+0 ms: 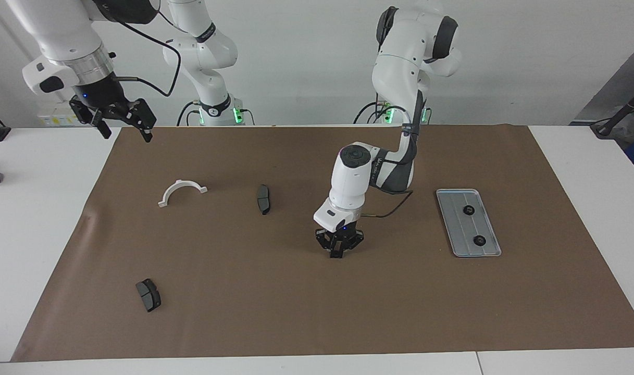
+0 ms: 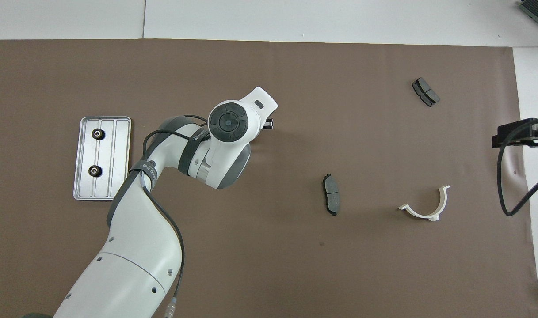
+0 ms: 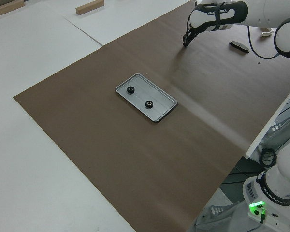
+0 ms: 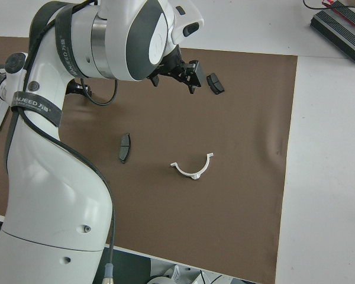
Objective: Pick bearing gear from pile to tray
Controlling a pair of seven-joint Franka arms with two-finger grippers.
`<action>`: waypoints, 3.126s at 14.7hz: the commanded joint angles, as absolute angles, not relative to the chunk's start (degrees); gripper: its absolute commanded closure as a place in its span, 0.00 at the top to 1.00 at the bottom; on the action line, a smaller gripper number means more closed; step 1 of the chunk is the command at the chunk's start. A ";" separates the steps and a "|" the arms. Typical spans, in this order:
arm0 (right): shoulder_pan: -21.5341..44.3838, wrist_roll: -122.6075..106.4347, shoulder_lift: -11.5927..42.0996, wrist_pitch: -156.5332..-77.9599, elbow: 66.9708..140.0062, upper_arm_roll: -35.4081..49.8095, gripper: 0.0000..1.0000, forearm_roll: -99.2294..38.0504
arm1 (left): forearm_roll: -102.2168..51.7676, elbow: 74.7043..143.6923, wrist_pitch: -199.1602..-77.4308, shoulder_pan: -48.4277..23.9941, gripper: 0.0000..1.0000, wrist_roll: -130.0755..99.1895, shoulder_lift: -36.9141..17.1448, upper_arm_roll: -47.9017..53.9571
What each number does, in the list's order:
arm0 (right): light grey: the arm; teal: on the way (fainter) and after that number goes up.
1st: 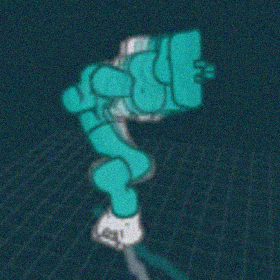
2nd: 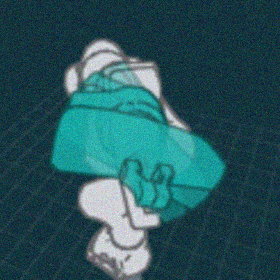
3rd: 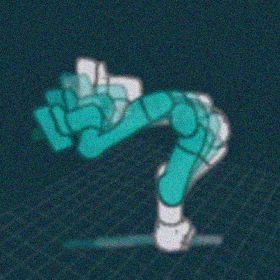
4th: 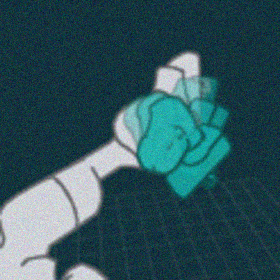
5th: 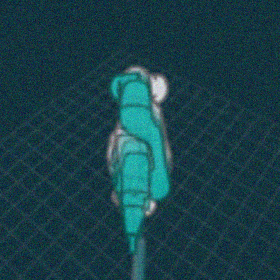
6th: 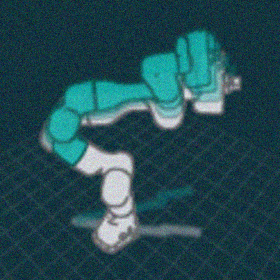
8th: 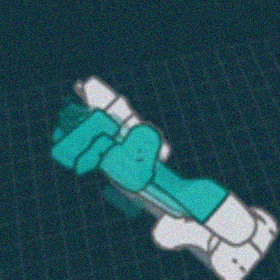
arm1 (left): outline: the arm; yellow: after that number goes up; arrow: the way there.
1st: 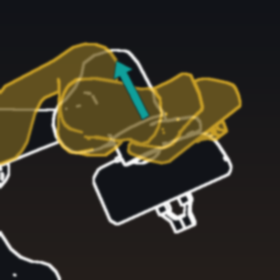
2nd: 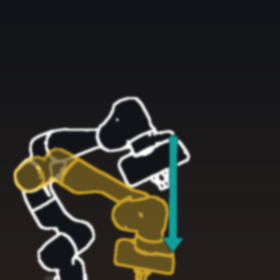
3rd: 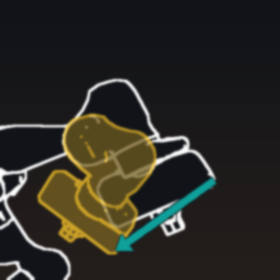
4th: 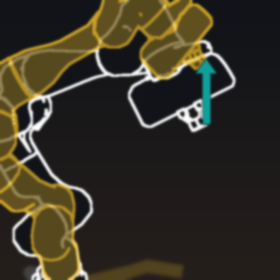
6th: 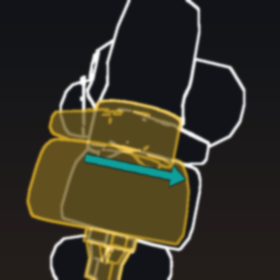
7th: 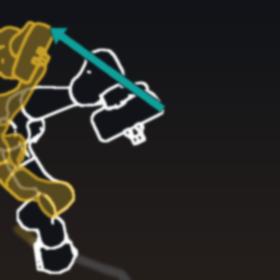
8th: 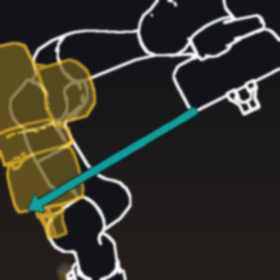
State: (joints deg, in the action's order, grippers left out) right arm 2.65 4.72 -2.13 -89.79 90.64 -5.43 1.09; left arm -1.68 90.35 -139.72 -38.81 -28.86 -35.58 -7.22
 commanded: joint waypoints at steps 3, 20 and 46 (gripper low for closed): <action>2.46 5.54 -1.93 -88.77 90.18 -5.19 1.00 0.17 | -2.20 94.55 -127.63 -38.94 0.00 -28.74 -27.70 -10.71; 2.46 5.54 -2.29 -87.63 90.79 -5.19 1.00 0.09 | -2.55 129.45 -147.01 -15.21 0.00 2.46 -4.92 -13.45; 1.23 -1.14 -4.75 -90.26 94.66 -5.54 1.00 0.26 | -2.29 107.16 -114.37 -12.31 1.00 14.85 -1.05 -13.62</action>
State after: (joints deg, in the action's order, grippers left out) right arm 1.86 -0.10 -3.68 -89.38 93.45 -5.63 1.07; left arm -1.85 112.60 -119.94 -13.78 12.76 0.22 -13.93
